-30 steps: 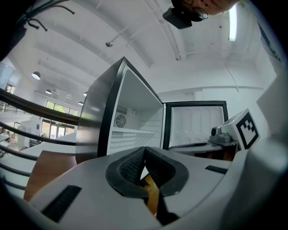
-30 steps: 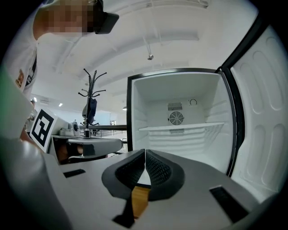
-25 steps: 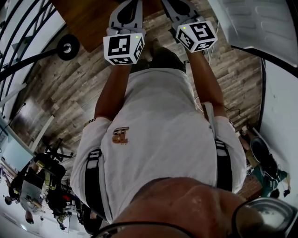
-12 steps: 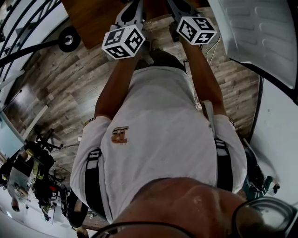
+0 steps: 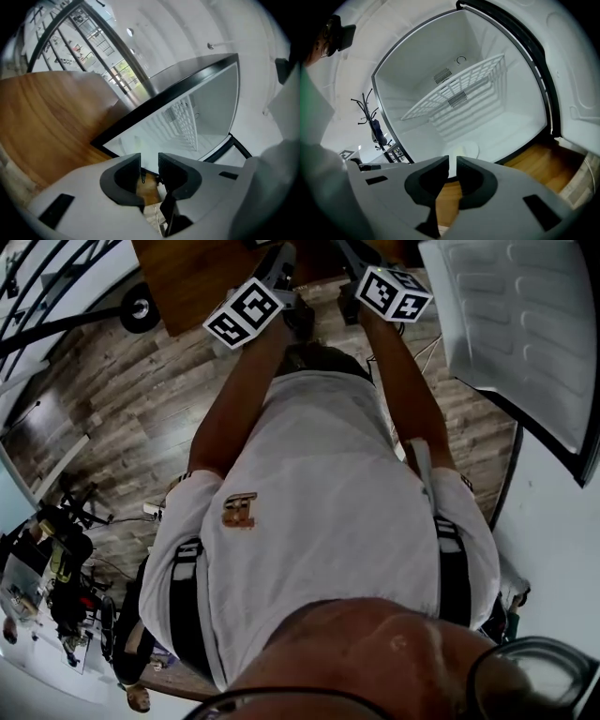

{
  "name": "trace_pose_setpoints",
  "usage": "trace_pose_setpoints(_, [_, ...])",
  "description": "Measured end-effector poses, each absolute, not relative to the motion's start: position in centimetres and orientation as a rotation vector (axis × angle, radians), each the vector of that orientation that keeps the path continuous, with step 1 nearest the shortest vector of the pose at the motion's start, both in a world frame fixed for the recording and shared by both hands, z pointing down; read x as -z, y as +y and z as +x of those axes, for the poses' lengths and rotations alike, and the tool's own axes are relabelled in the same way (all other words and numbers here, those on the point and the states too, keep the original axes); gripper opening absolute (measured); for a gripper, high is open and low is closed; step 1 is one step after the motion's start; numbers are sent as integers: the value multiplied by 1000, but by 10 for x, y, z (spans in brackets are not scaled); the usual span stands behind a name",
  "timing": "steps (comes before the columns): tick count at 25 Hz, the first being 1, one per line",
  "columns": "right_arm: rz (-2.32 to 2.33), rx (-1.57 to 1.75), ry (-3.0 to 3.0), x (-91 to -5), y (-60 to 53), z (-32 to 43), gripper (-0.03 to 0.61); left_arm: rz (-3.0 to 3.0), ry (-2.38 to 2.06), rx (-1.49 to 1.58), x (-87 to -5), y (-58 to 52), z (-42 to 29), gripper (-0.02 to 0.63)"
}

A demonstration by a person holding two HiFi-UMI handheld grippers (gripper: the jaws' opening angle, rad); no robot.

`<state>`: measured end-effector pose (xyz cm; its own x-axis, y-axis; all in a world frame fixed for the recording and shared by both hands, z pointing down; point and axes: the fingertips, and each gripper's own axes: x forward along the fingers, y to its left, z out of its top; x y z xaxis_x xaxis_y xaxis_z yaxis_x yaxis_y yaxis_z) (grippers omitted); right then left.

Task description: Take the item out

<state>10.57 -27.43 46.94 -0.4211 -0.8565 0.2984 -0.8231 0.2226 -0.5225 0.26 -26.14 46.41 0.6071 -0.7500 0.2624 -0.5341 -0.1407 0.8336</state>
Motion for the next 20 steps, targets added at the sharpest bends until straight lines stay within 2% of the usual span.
trace_pose_setpoints(8, [-1580,1135,2344,-494,-284,119,43,1549,-1037,368,-494,-270,15,124])
trace_pose_setpoints(10, [-1558,1185,2333,-489,-304,123,131,1506,-1035,387,-489,-290,21,131])
trace_pose_setpoints(20, [-1427,1485,2107,-516,-336,130,144,1352,-1033,463,-511,-324,39,143])
